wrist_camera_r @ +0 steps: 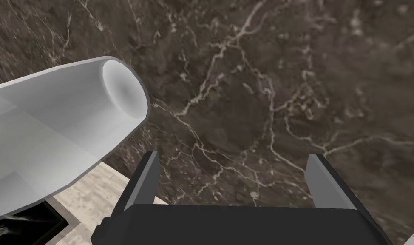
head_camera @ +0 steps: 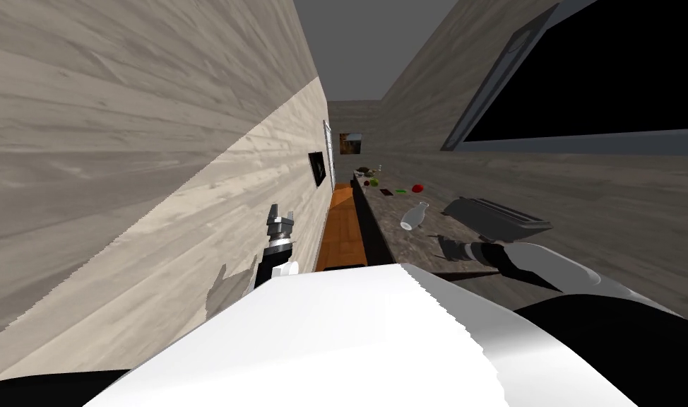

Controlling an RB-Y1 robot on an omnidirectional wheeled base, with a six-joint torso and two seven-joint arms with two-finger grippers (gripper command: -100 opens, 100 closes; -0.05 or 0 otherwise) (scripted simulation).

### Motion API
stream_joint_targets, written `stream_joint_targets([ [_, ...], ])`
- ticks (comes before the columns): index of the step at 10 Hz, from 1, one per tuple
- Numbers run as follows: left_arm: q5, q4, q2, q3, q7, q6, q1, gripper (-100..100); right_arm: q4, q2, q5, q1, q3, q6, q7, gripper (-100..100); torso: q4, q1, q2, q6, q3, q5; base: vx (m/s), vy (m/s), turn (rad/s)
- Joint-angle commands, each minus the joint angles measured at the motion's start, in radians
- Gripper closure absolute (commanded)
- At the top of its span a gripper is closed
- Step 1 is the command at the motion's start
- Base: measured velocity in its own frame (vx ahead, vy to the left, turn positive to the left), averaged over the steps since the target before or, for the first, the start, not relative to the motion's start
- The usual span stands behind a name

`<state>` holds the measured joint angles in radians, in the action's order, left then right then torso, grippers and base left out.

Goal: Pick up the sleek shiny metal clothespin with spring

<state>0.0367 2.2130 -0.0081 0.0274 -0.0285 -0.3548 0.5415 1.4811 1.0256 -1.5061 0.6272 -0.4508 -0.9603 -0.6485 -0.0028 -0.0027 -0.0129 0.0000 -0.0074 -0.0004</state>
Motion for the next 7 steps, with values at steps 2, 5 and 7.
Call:
stream_joint_targets([
  [2,0.000,0.000,0.000,0.000,0.000,0.000,0.000,0,-0.041,0.028,-0.055,0.018,-0.028,-0.051,-0.030,-100,-0.001,-0.003,-0.002,0.000,-0.001,0.000,0.242,-0.030,-0.055],
  [5,0.000,0.000,0.000,0.000,0.000,0.000,0.000,0,-0.117,0.071,-0.146,0.044,-0.051,-0.134,-0.069,-100,-0.002,0.000,-0.006,0.000,-0.004,0.000,0.299,0.004,-0.069],
  [7,0.000,0.000,0.000,0.000,0.000,0.000,0.000,0,-0.138,0.082,-0.168,0.054,-0.056,-0.164,-0.080,-100,-0.001,-0.003,-0.003,-0.001,-0.002,-0.001,0.234,-0.017,-0.030],
])
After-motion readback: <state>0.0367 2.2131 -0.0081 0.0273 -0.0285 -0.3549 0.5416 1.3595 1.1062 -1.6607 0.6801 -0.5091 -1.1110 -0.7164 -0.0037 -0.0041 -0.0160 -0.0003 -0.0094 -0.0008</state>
